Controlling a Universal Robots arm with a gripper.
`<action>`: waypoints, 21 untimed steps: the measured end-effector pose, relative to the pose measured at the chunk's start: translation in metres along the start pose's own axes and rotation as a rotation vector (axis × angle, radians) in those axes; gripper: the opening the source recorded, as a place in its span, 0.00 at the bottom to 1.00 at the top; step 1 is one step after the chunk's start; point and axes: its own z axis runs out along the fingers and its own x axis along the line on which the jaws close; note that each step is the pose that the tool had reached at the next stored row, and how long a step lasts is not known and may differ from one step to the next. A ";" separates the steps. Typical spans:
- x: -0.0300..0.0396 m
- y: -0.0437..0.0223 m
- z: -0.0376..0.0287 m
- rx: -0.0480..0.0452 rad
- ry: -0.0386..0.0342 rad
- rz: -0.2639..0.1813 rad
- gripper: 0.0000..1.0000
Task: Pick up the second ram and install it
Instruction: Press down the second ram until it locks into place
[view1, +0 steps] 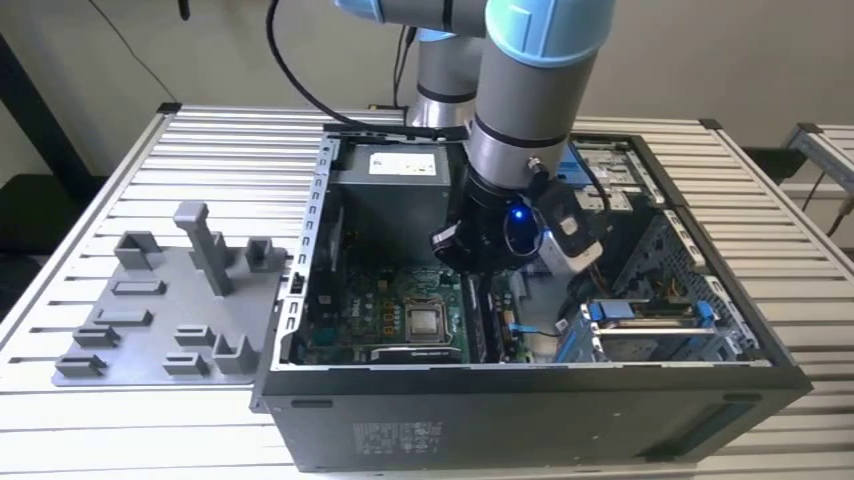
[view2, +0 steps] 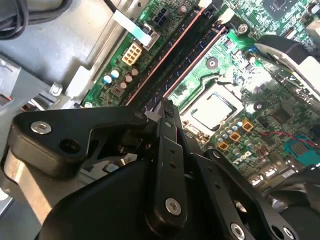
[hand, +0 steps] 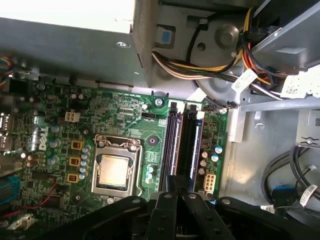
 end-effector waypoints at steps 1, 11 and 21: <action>0.0000 0.0000 -0.0003 -0.0006 0.0005 -0.016 0.11; -0.0001 0.0001 -0.0016 -0.0046 0.0067 -0.196 0.11; 0.0000 0.0001 -0.0016 -0.0086 0.0121 -0.376 0.11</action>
